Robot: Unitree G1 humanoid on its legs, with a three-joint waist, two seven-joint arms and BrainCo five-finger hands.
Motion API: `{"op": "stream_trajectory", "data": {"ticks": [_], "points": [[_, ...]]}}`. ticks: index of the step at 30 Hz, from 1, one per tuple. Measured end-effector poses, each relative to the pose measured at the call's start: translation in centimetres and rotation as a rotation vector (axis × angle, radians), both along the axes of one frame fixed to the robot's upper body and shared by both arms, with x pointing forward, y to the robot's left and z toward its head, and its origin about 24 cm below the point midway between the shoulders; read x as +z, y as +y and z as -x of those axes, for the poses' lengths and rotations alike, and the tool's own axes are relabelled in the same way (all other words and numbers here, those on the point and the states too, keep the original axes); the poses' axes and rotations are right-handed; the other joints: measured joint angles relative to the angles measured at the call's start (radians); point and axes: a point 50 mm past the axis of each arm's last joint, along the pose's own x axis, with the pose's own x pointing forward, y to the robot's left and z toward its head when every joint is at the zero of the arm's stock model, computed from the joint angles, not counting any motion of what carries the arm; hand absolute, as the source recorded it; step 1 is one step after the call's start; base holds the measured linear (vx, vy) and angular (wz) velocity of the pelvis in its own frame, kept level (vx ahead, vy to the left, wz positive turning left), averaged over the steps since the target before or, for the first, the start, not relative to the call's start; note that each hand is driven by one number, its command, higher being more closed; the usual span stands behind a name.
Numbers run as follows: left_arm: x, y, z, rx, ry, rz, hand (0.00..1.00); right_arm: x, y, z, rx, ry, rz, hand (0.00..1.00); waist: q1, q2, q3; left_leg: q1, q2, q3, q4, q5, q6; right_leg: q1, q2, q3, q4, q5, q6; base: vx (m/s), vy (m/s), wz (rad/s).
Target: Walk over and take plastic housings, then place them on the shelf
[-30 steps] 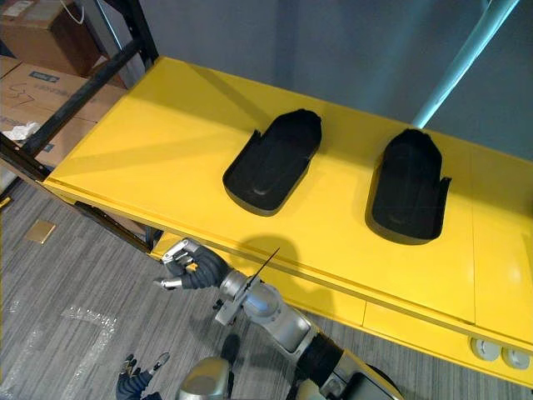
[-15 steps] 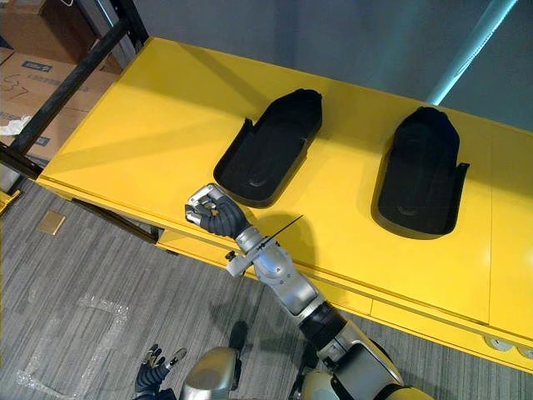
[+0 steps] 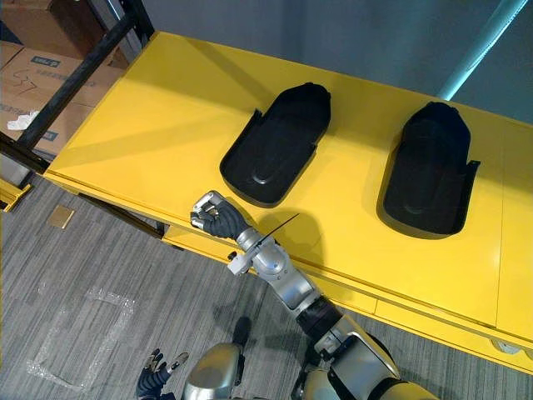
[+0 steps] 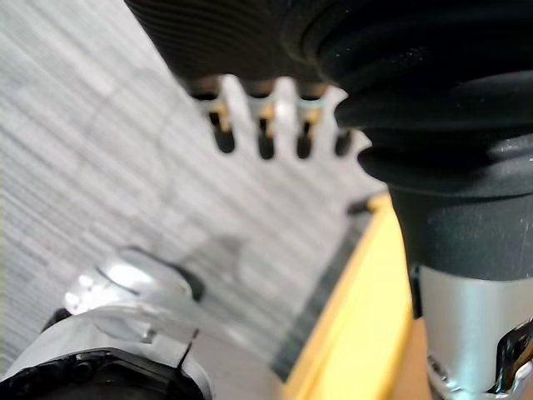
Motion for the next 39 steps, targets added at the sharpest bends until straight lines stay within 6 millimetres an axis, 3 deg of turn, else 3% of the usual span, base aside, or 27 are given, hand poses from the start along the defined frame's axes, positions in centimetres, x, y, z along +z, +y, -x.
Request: {"op": "stream_trajectory", "data": {"ticks": [9, 18, 24, 28, 39], "points": [[0.2, -0.2, -0.6, -0.032, -0.017, 0.000, 0.00, 0.8, -0.8, -1.5, -0.126, -0.077, 0.016, 1.00, 0.005, 0.010, 0.008, -0.014, -0.001, -0.008, 0.001, 0.000, 0.000, -0.002, -0.001, -0.020, 0.001, -0.003, -0.003, 0.00, 0.003, 0.03], [0.2, -0.3, -0.6, -0.018, -0.021, 0.018, 0.00, 1.7, -2.9, -3.3, -0.276, -0.115, -0.022, 1.00, 0.020, 0.017, 0.012, -0.013, 0.000, -0.008, 0.002, 0.000, 0.000, -0.007, -0.003, -0.022, 0.017, -0.013, -0.002, 0.00, 0.000, 0.00], [0.2, -0.3, -0.6, -0.017, -0.022, 0.020, 0.00, 1.8, -3.0, -3.4, -0.311, -0.146, -0.006, 1.00, 0.020, 0.017, 0.016, -0.012, 0.000, -0.009, 0.002, 0.000, 0.000, -0.011, -0.006, -0.024, 0.030, -0.023, 0.000, 0.00, 0.000, 0.00], [0.3, -0.3, -0.8, -0.022, -0.034, 0.022, 0.00, 3.0, -2.8, -3.7, -0.318, -0.186, -0.019, 1.00, 0.020, 0.015, 0.052, -0.002, 0.002, -0.009, 0.003, 0.000, 0.000, -0.011, -0.007, -0.023, 0.050, -0.032, -0.003, 0.00, 0.000, 0.00], [0.4, -0.3, -0.8, -0.030, -0.053, 0.009, 0.00, 3.2, -2.4, -2.9, -0.266, -0.241, -0.060, 1.00, 0.022, 0.012, 0.052, 0.003, 0.004, -0.004, -0.001, 0.000, 0.000, -0.016, -0.006, -0.021, 0.050, -0.033, -0.002, 0.01, 0.001, -0.01]]}}
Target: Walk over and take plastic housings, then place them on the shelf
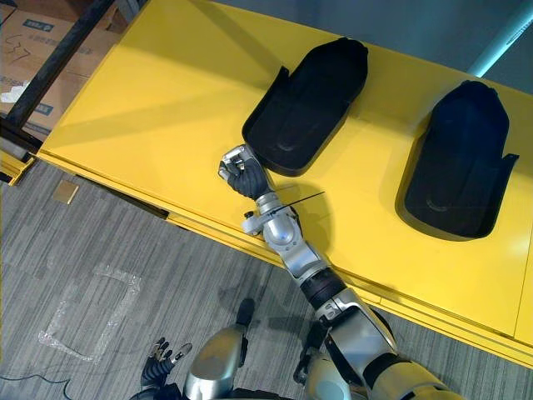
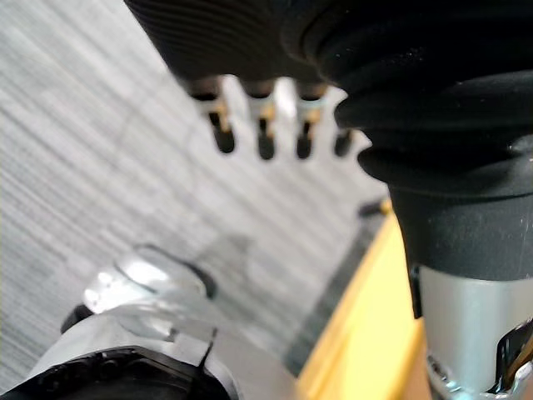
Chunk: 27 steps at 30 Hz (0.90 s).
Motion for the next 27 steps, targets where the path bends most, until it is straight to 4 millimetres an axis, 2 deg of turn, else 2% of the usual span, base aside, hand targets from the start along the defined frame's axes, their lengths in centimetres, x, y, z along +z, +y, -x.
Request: {"op": "stream_trajectory", "data": {"ticks": [1, 2, 3, 4, 5, 6, 7, 8, 10, 11, 13, 15, 16, 18, 20, 21, 22, 23, 24, 26, 27], "points": [[0.0, 0.1, 0.1, 0.001, -0.002, -0.003, 0.00, -0.1, 0.5, 0.9, 0.033, -0.025, 0.005, 1.00, -0.002, -0.004, -0.002, 0.002, 0.002, 0.004, -0.001, -0.001, -0.001, 0.000, 0.001, 0.003, -0.001, 0.000, 0.000, 0.01, -0.004, -0.09], [0.0, 0.2, 0.2, 0.001, -0.002, -0.006, 0.00, 0.2, 1.2, 2.4, 0.082, -0.070, 0.001, 0.00, -0.006, -0.012, -0.006, 0.005, 0.005, 0.010, -0.003, -0.002, -0.002, 0.000, 0.004, 0.009, -0.006, 0.000, 0.000, 0.01, -0.004, -0.14], [-0.1, 0.3, 0.2, 0.003, -0.002, -0.008, 0.00, 0.5, 1.5, 3.2, 0.113, -0.091, -0.019, 0.00, -0.006, -0.018, -0.010, 0.008, 0.007, 0.017, -0.005, -0.004, -0.004, 0.000, 0.007, 0.017, -0.009, 0.000, 0.000, 0.04, -0.012, -0.30], [-0.1, 0.5, 0.5, 0.008, 0.004, -0.014, 0.00, 1.1, 2.5, 5.3, 0.196, -0.130, -0.045, 0.00, -0.008, -0.033, -0.019, 0.024, 0.014, 0.038, -0.010, -0.010, -0.009, 0.006, 0.013, 0.036, -0.016, 0.001, 0.000, 0.03, -0.009, -0.34], [-0.2, 0.7, 0.6, 0.006, 0.008, -0.022, 0.00, 1.4, 2.8, 6.3, 0.233, -0.147, -0.063, 0.00, -0.011, -0.042, -0.025, 0.037, 0.017, 0.049, -0.014, -0.012, -0.009, 0.014, 0.016, 0.046, -0.021, 0.001, 0.000, 0.06, -0.014, -0.54], [-0.3, 1.0, 1.2, 0.008, 0.022, -0.034, 0.00, 1.9, 2.8, 8.1, 0.287, -0.164, -0.114, 0.00, -0.022, -0.067, -0.051, 0.057, 0.025, 0.078, -0.017, -0.025, -0.010, 0.021, 0.023, 0.070, -0.027, 0.001, 0.000, 0.06, -0.007, -0.67], [-0.4, 1.3, 2.0, 0.006, 0.044, -0.053, 0.00, 2.3, 2.1, 9.4, 0.331, -0.151, -0.194, 0.00, -0.036, -0.094, -0.092, 0.072, 0.033, 0.110, -0.017, -0.039, -0.013, 0.019, 0.031, 0.101, -0.034, 0.001, -0.001, 0.11, -0.004, -0.77], [-0.4, 1.6, 2.4, 0.005, 0.054, -0.060, 0.00, 2.4, 1.6, 10.0, 0.346, -0.143, -0.236, 0.00, -0.045, -0.106, -0.113, 0.079, 0.038, 0.128, -0.014, -0.048, -0.016, 0.019, 0.035, 0.118, -0.037, 0.001, -0.001, 0.13, 0.008, -0.81], [-0.6, 2.2, 3.3, -0.030, 0.095, -0.102, 0.00, 2.2, -1.6, 10.9, 0.317, -0.107, -0.331, 0.00, -0.093, -0.133, -0.181, 0.108, 0.048, 0.191, 0.001, -0.078, -0.019, 0.018, 0.043, 0.178, -0.037, 0.003, 0.002, 0.12, 0.029, -0.80], [-0.6, 2.2, 3.3, -0.038, 0.102, -0.115, 0.00, 2.0, -2.7, 11.0, 0.288, -0.097, -0.349, 0.00, -0.106, -0.136, -0.194, 0.119, 0.049, 0.211, 0.001, -0.081, -0.019, 0.018, 0.044, 0.196, -0.036, 0.005, 0.005, 0.08, 0.052, -0.84], [-0.7, 2.1, 3.3, -0.053, 0.125, -0.144, 0.00, 1.3, -6.7, 11.3, 0.140, -0.080, -0.405, 0.00, -0.144, -0.127, -0.225, 0.165, 0.055, 0.305, 0.001, -0.105, -0.016, 0.017, 0.051, 0.264, -0.035, 0.021, 0.020, 0.04, 0.075, -0.98], [-0.9, 1.9, 3.0, -0.070, 0.135, -0.146, 0.00, 0.9, -9.3, 11.7, 0.041, -0.071, -0.434, 0.00, -0.158, -0.114, -0.233, 0.197, 0.059, 0.365, 0.001, -0.119, -0.012, 0.015, 0.061, 0.316, -0.038, 0.040, 0.023, 0.00, 0.080, -1.11], [-0.9, 1.6, 2.6, -0.096, 0.143, -0.154, 0.00, 0.2, -11.7, 12.2, -0.064, -0.057, -0.449, 0.00, -0.185, -0.107, -0.249, 0.215, 0.064, 0.422, 0.002, -0.133, -0.012, 0.002, 0.073, 0.360, -0.044, 0.061, 0.028, -0.03, 0.067, -1.18], [-1.0, 1.7, 2.6, -0.110, 0.158, -0.167, 0.00, -0.7, -13.7, 12.7, -0.153, -0.022, -0.469, 0.00, -0.207, -0.108, -0.284, 0.215, 0.065, 0.480, 0.003, -0.143, -0.014, -0.020, 0.080, 0.407, -0.069, 0.087, 0.027, -0.04, 0.033, -1.13], [-1.0, 1.5, 1.8, -0.134, 0.152, -0.168, 0.00, -2.0, -16.5, 13.6, -0.293, 0.012, -0.462, 0.00, -0.252, -0.105, -0.288, 0.247, 0.066, 0.575, 0.006, -0.157, -0.016, -0.021, 0.094, 0.476, -0.106, 0.127, 0.023, -0.05, 0.005, -1.22], [-1.0, 1.3, 1.6, -0.144, 0.151, -0.166, 0.00, -2.2, -17.2, 13.9, -0.333, 0.019, -0.457, 0.00, -0.266, -0.104, -0.291, 0.250, 0.066, 0.592, 0.009, -0.161, -0.017, -0.024, 0.096, 0.487, -0.112, 0.133, 0.022, -0.10, -0.023, -1.17], [-1.1, 0.7, 1.1, -0.169, 0.145, -0.157, 0.00, -2.9, -18.8, 14.6, -0.427, 0.035, -0.449, 0.00, -0.295, -0.102, -0.291, 0.261, 0.068, 0.643, 0.020, -0.174, -0.021, -0.035, 0.106, 0.517, -0.120, 0.147, 0.019, -0.09, -0.037, -0.93], [-1.1, 0.6, 1.0, -0.175, 0.143, -0.156, 0.00, -3.1, -19.3, 14.9, -0.464, 0.041, -0.449, 0.00, -0.305, -0.101, -0.292, 0.263, 0.070, 0.665, 0.023, -0.176, -0.023, -0.040, 0.109, 0.528, -0.123, 0.150, 0.018, -0.15, -0.098, -1.09], [-1.0, 0.4, 0.4, -0.184, 0.128, -0.153, 0.00, -3.9, -20.8, 15.8, -0.559, 0.056, -0.449, 0.00, -0.337, -0.099, -0.291, 0.262, 0.073, 0.696, 0.035, -0.183, -0.025, -0.056, 0.114, 0.539, -0.123, 0.155, 0.013, -0.10, -0.096, -0.65], [-1.1, -0.3, 0.3, -0.189, 0.126, -0.135, 0.00, -5.0, -22.3, 17.2, -0.643, 0.083, -0.445, 0.00, -0.358, -0.090, -0.292, 0.273, 0.077, 0.736, 0.035, -0.183, -0.027, -0.072, 0.120, 0.539, -0.126, 0.145, -0.001, -0.12, -0.117, -0.61], [-1.2, -0.5, 0.4, -0.197, 0.132, -0.131, 0.00, -5.2, -22.6, 17.6, -0.648, 0.088, -0.455, 0.00, -0.358, -0.084, -0.291, 0.281, 0.078, 0.748, 0.033, -0.184, -0.028, -0.072, 0.118, 0.514, -0.125, 0.144, -0.003, -0.11, -0.106, -0.53]]}}
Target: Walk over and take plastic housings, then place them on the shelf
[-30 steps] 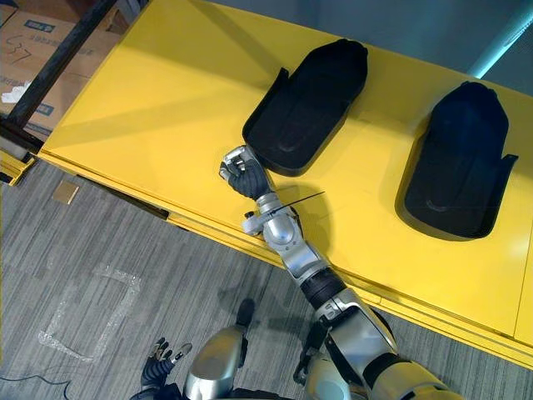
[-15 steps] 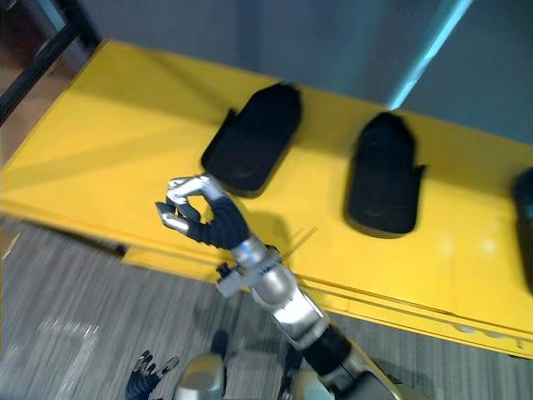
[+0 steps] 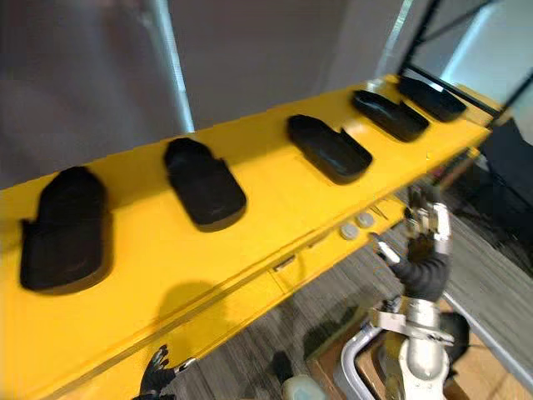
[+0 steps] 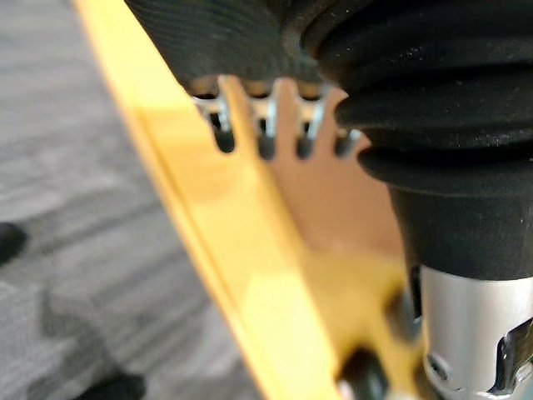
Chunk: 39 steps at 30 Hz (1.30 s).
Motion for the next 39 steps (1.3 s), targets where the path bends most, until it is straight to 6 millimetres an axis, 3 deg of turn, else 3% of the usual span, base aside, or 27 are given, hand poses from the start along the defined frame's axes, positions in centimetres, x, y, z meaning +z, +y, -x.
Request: {"op": "stream_trajectory", "data": {"ticks": [5, 10, 12, 14, 15, 17, 19, 21, 22, 24, 25, 29, 30, 31, 32, 33, 34, 35, 37, 39], "points": [[-0.3, -0.7, 0.5, -0.127, 0.052, -0.045, 0.00, -0.7, -0.2, 0.8, 0.046, -0.001, 0.008, 0.00, -0.009, 0.034, -0.015, 0.015, 0.018, 0.023, -0.001, 0.000, -0.012, 0.001, 0.011, -0.049, 0.000, 0.013, -0.018, -0.05, -0.091, -0.16], [-0.7, 0.6, 1.8, -0.112, 0.110, -0.068, 0.00, -0.4, -0.5, -1.5, 0.094, -0.037, 0.005, 0.00, 0.002, 0.042, -0.021, 0.015, 0.024, -0.017, 0.011, 0.002, -0.018, 0.002, 0.024, -0.047, -0.008, 0.015, -0.019, -0.07, -0.062, -0.04], [-0.7, 1.6, 2.5, -0.088, 0.126, -0.087, 0.00, -0.2, -0.2, -2.5, 0.123, -0.057, -0.005, 0.00, 0.008, 0.036, -0.025, -0.003, 0.027, -0.096, 0.059, 0.000, -0.014, 0.001, 0.028, -0.027, -0.008, 0.011, -0.023, -0.03, -0.075, -0.28], [-0.7, 2.3, 3.7, -0.023, 0.133, -0.081, 0.00, 0.3, 0.6, -3.8, 0.196, -0.092, -0.010, 0.00, 0.037, 0.039, -0.026, -0.078, 0.031, -0.296, 0.236, -0.025, 0.035, -0.003, 0.033, 0.019, -0.007, 0.011, -0.028, -0.01, -0.066, -0.57], [-0.7, 2.4, 4.2, 0.001, 0.139, -0.074, 0.00, 0.4, 0.9, -4.2, 0.217, -0.094, -0.006, 0.00, 0.044, 0.044, -0.028, -0.104, 0.030, -0.347, 0.291, -0.028, 0.051, -0.004, 0.034, 0.029, -0.005, 0.011, -0.032, 0.01, 0.004, -0.70], [-1.0, 2.0, 5.9, 0.072, 0.163, -0.031, 0.00, 0.3, 1.9, -5.7, 0.290, -0.084, 0.006, 0.00, 0.073, 0.065, -0.034, -0.203, 0.018, -0.511, 0.491, -0.033, 0.094, -0.015, 0.040, 0.063, 0.022, 0.011, -0.065, 0.04, 0.092, -0.77], [-1.0, 1.7, 6.4, 0.075, 0.160, -0.017, 0.00, 0.2, 2.3, -6.2, 0.300, -0.083, -0.006, 0.00, 0.090, 0.089, -0.045, -0.204, 0.006, -0.565, 0.468, -0.094, 0.110, -0.017, 0.052, 0.091, 0.011, 0.020, -0.065, 0.01, 0.174, -0.51], [-0.7, 1.9, 5.2, 0.059, 0.104, -0.025, 0.00, 0.2, 2.4, -6.6, 0.287, -0.080, -0.016, 0.00, 0.104, 0.103, -0.041, -0.160, -0.011, -0.572, 0.339, -0.110, 0.102, -0.052, 0.060, 0.084, 0.016, 0.024, -0.053, -0.04, 0.143, -0.24], [-0.4, 2.0, 4.3, 0.046, 0.064, -0.031, 0.00, 0.3, 2.3, -6.7, 0.275, -0.079, -0.018, 0.00, 0.106, 0.090, -0.031, -0.160, -0.023, -0.570, 0.313, -0.110, 0.102, -0.063, 0.050, 0.077, 0.025, 0.024, -0.052, -0.06, 0.118, 0.00], [0.0, 1.7, 2.5, 0.015, 0.003, -0.034, 0.00, 0.1, 2.3, -6.8, 0.254, -0.061, -0.038, 0.00, 0.106, 0.071, -0.006, -0.164, -0.042, -0.573, 0.298, -0.114, 0.098, -0.088, 0.035, 0.073, 0.055, 0.028, -0.046, -0.07, 0.115, 0.05], [0.3, 1.3, 1.4, -0.019, -0.031, -0.038, 0.00, -0.1, 2.2, -6.8, 0.237, -0.050, -0.053, 0.00, 0.105, 0.068, 0.014, -0.156, -0.046, -0.578, 0.304, -0.127, 0.078, -0.090, 0.033, 0.071, 0.078, 0.042, -0.025, -0.07, 0.104, -0.06], [1.3, 0.6, -1.0, -0.110, -0.109, -0.052, 0.00, -1.5, 3.0, -5.9, 0.219, -0.012, -0.117, 0.00, 0.103, 0.068, 0.060, -0.106, -0.044, -0.551, 0.316, -0.213, 0.080, -0.101, 0.052, 0.068, 0.146, 0.062, 0.000, -0.15, 0.111, -0.52], [1.7, 0.6, -1.6, -0.130, -0.126, -0.067, 0.00, -2.2, 3.4, -5.0, 0.218, 0.008, -0.150, 0.00, 0.105, 0.051, 0.070, -0.106, -0.043, -0.526, 0.329, -0.219, 0.088, -0.097, 0.047, 0.055, 0.134, 0.097, -0.025, -0.33, 0.061, -0.58], [1.8, 0.6, -1.8, -0.134, -0.128, -0.070, 0.00, -2.5, 3.6, -4.5, 0.220, 0.019, -0.160, 0.00, 0.108, 0.048, 0.073, -0.110, -0.038, -0.512, 0.331, -0.214, 0.098, -0.093, 0.049, 0.054, 0.106, 0.148, -0.027, -0.38, 0.039, -0.54], [1.8, 0.6, -1.9, -0.127, -0.117, -0.072, 0.00, -3.0, 4.0, -3.7, 0.240, 0.031, -0.169, 0.00, 0.107, 0.054, 0.081, -0.115, -0.025, -0.490, 0.315, -0.201, 0.118, -0.088, 0.047, -0.004, 0.074, 0.200, -0.059, -0.30, 0.026, -0.40], [1.6, 0.7, -1.9, -0.124, -0.095, -0.075, 0.00, -3.0, 4.3, -3.5, 0.258, 0.031, -0.165, 0.00, 0.106, 0.052, 0.078, -0.127, -0.007, -0.470, 0.313, -0.184, 0.125, -0.107, 0.037, -0.094, 0.188, 0.108, -0.090, -0.27, 0.035, -0.38], [1.6, 0.8, -1.9, -0.121, -0.093, -0.077, 0.00, -2.8, 4.4, -3.5, 0.268, 0.020, -0.163, 0.00, 0.113, 0.053, 0.078, -0.130, 0.004, -0.462, 0.310, -0.175, 0.126, -0.112, 0.031, -0.124, 0.254, 0.058, -0.092, -0.21, 0.050, -0.35], [1.6, 1.1, -1.8, -0.114, -0.091, -0.082, 0.00, -2.1, 4.9, -3.6, 0.294, -0.021, -0.155, 0.00, 0.122, 0.056, 0.076, -0.146, 0.024, -0.452, 0.303, -0.156, 0.124, -0.120, 0.005, -0.167, 0.384, -0.031, -0.099, -0.15, 0.036, -0.34], [1.4, 1.7, -1.5, -0.112, -0.066, -0.092, 0.00, -1.4, 5.9, -4.1, 0.326, -0.071, -0.156, 0.00, 0.136, 0.051, 0.073, -0.179, 0.045, -0.446, 0.273, -0.114, 0.115, -0.117, -0.052, -0.190, 0.528, -0.115, -0.099, -0.15, -0.006, -0.31], [1.0, 2.3, -0.8, -0.106, -0.021, -0.103, 0.00, -1.0, 6.9, -5.1, 0.334, -0.088, -0.168, 0.00, 0.148, 0.042, 0.068, -0.215, 0.065, -0.440, 0.251, -0.073, 0.100, -0.090, -0.113, -0.189, 0.590, -0.131, -0.110, -0.11, -0.103, -0.32]]}}
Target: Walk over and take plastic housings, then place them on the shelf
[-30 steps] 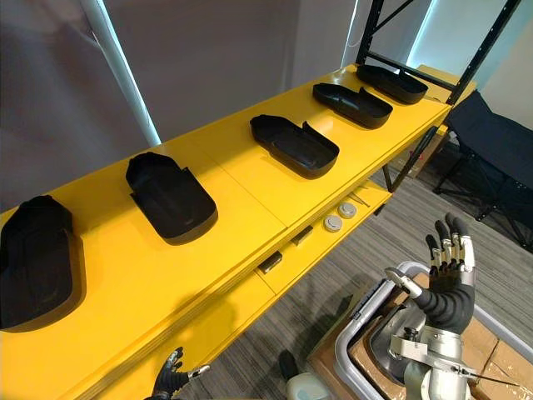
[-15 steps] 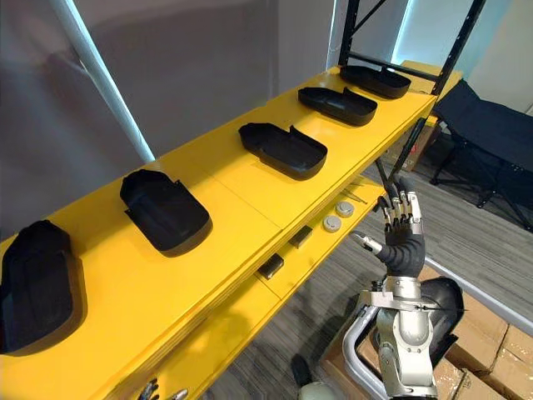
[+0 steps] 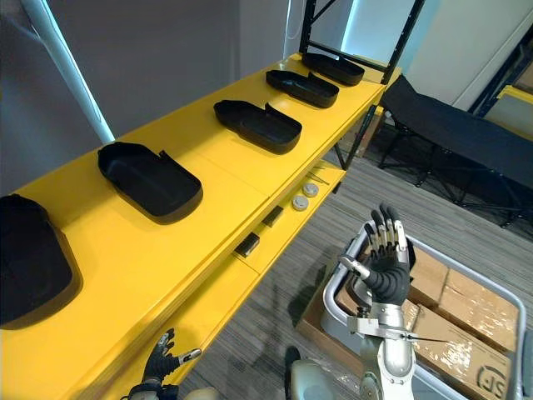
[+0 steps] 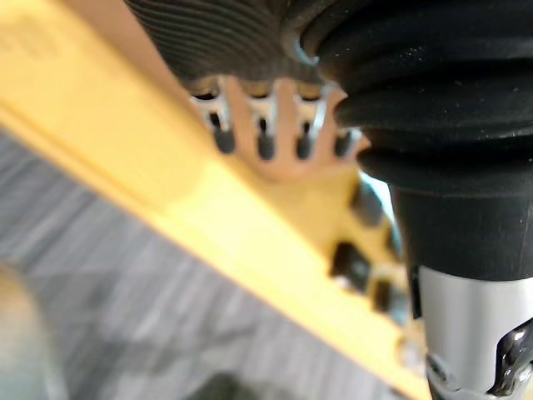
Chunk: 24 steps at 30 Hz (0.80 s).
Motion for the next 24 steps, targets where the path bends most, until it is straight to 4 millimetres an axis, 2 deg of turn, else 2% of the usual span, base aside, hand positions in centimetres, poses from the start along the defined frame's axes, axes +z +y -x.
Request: {"op": "stream_trajectory", "data": {"ticks": [2, 3, 4, 5, 6, 7, 8, 9, 10, 11, 12, 13, 14, 16, 18, 19, 20, 21, 24], "points": [[-0.6, 1.0, 1.7, 0.031, 0.067, -0.017, 0.00, -0.4, 0.8, -1.0, 0.000, 0.036, -0.010, 0.00, 0.028, -0.015, -0.007, -0.005, 0.026, 0.039, -0.014, 0.026, -0.025, 0.065, -0.071, 0.003, -0.005, 0.008, -0.002, -0.09, -0.251, -0.61], [-0.7, 1.6, 2.7, 0.046, 0.094, -0.032, 0.00, -0.7, 1.3, -1.3, 0.001, 0.057, -0.027, 0.00, 0.038, -0.027, -0.015, -0.020, 0.035, 0.051, -0.007, 0.035, -0.039, 0.107, -0.098, 0.008, -0.041, 0.074, -0.034, -0.07, -0.291, -0.48], [-0.7, 1.9, 3.2, 0.045, 0.104, -0.045, 0.00, -0.8, 1.5, -1.5, 0.002, 0.066, -0.038, 0.00, 0.040, -0.038, -0.021, -0.032, 0.036, 0.053, -0.002, 0.040, -0.048, 0.125, -0.110, 0.013, -0.065, 0.131, -0.042, -0.06, -0.344, -0.34], [-0.7, 2.4, 3.7, 0.052, 0.117, -0.063, 0.00, -1.3, 1.7, -1.5, -0.005, 0.102, -0.053, 0.00, 0.041, -0.054, -0.030, -0.043, 0.055, 0.057, 0.003, 0.055, -0.072, 0.154, -0.098, 0.028, -0.119, 0.102, 0.012, -0.07, -0.356, -0.36], [-0.9, 2.2, 4.3, 0.075, 0.119, -0.057, 0.00, -2.0, 1.7, -1.6, -0.016, 0.143, -0.053, 0.00, 0.043, -0.032, -0.020, -0.035, 0.092, 0.076, 0.001, 0.073, -0.095, 0.162, -0.075, 0.018, -0.133, 0.064, 0.067, -0.07, -0.358, -0.45], [-1.0, 1.7, 4.6, 0.081, 0.119, -0.041, 0.00, -2.4, 1.6, -1.5, -0.020, 0.163, -0.045, 0.00, 0.043, -0.023, -0.014, -0.027, 0.110, 0.084, 0.000, 0.079, -0.102, 0.158, -0.075, 0.004, -0.125, 0.040, 0.097, -0.09, -0.336, -0.64], [-1.2, 1.1, 4.8, 0.083, 0.116, -0.029, 0.00, -2.8, 1.6, -1.3, -0.017, 0.184, -0.031, 0.00, 0.044, -0.022, -0.012, -0.020, 0.136, 0.113, 0.017, 0.085, -0.112, 0.156, -0.086, -0.060, -0.146, -0.038, 0.147, -0.10, -0.342, -0.76], [-1.1, 1.0, 4.9, 0.100, 0.106, -0.037, 0.00, -3.2, 1.5, -0.9, -0.010, 0.205, -0.019, 0.00, 0.046, -0.034, -0.021, -0.026, 0.153, 0.141, 0.043, 0.091, -0.123, 0.181, -0.091, -0.123, -0.198, -0.105, 0.224, -0.09, -0.364, -0.83], [-1.2, 0.8, 5.0, 0.101, 0.104, -0.043, 0.00, -3.2, 1.3, -0.9, -0.004, 0.206, -0.004, 0.00, 0.046, -0.040, -0.025, -0.027, 0.161, 0.156, 0.049, 0.094, -0.128, 0.184, -0.078, -0.144, -0.226, -0.125, 0.241, -0.08, -0.456, -0.91], [-1.2, -0.3, 4.2, 0.103, 0.078, -0.014, 0.00, -3.3, 0.5, -0.8, 0.001, 0.214, 0.038, 0.00, 0.037, -0.006, -0.020, -0.028, 0.193, 0.161, 0.039, 0.110, -0.140, 0.184, -0.046, -0.163, -0.272, -0.143, 0.228, -0.05, -0.439, -0.77], [-1.2, -0.7, 3.8, 0.097, 0.065, -0.005, 0.00, -3.4, -0.2, -0.7, -0.007, 0.223, 0.062, 0.00, 0.022, 0.011, -0.012, -0.020, 0.205, 0.161, 0.019, 0.136, -0.138, 0.185, -0.027, -0.161, -0.293, -0.154, 0.207, -0.05, -0.408, -0.61], [-1.1, -0.8, 3.7, 0.110, 0.059, 0.003, 0.00, -3.6, -1.1, -0.3, -0.029, 0.243, 0.080, 0.00, 0.004, 0.024, -0.007, -0.014, 0.208, 0.157, 0.006, 0.169, -0.118, 0.186, -0.017, -0.160, -0.290, -0.157, 0.196, -0.02, -0.238, -0.20], [-1.0, -1.3, 3.4, 0.130, 0.034, 0.040, 0.00, -4.4, -2.4, 0.6, -0.067, 0.294, 0.103, 0.00, -0.015, 0.022, -0.006, -0.013, 0.199, 0.152, 0.003, 0.214, -0.089, 0.190, -0.020, -0.155, -0.285, -0.157, 0.185, -0.03, -0.215, -0.22], [-0.7, -1.9, 3.0, 0.116, 0.001, 0.064, 0.00, -4.8, -4.0, 1.5, -0.112, 0.325, 0.126, 0.00, -0.012, 0.031, -0.008, -0.014, 0.118, 0.051, -0.024, 0.167, -0.092, 0.178, -0.029, -0.106, -0.288, -0.160, 0.167, -0.04, -0.138, -0.48], [-0.5, -2.2, 2.7, 0.086, -0.011, 0.062, 0.00, -4.8, -4.2, 1.6, -0.100, 0.328, 0.115, 0.00, -0.011, 0.036, -0.006, -0.010, 0.048, 0.004, -0.073, 0.152, -0.091, 0.170, -0.031, -0.078, -0.289, -0.153, 0.162, -0.04, 0.005, -0.44], [-0.4, -2.2, 2.6, 0.076, -0.018, 0.061, 0.00, -4.9, -4.1, 1.7, -0.087, 0.333, 0.112, 0.00, -0.011, 0.035, -0.007, 0.004, 0.032, -0.024, -0.101, 0.150, -0.094, 0.166, -0.033, -0.075, -0.289, -0.150, 0.166, -0.05, 0.037, -0.30], [-0.4, -2.5, 2.4, 0.065, -0.027, 0.066, 0.00, -5.1, -4.2, 1.7, -0.073, 0.340, 0.094, 0.00, -0.012, 0.042, -0.011, 0.023, 0.021, -0.055, -0.144, 0.136, -0.116, 0.153, -0.029, -0.071, -0.299, -0.140, 0.179, -0.05, 0.056, -0.17], [-0.3, -2.4, 2.2, 0.063, -0.031, 0.066, 0.00, -5.4, -4.2, 1.7, -0.072, 0.353, 0.082, 0.00, -0.010, 0.042, -0.012, 0.021, 0.015, -0.058, -0.157, 0.138, -0.155, 0.147, -0.028, -0.065, -0.317, -0.123, 0.187, -0.08, 0.141, -0.28], [-0.2, -2.1, 2.0, 0.012, -0.032, 0.059, 0.00, -7.1, -3.8, 1.3, -0.058, 0.441, 0.070, 0.00, 0.016, 0.018, -0.015, 0.021, -0.016, -0.008, -0.158, 0.136, -0.148, 0.143, -0.058, -0.048, -0.387, -0.053, 0.207, -0.06, 0.145, -0.39]]}}
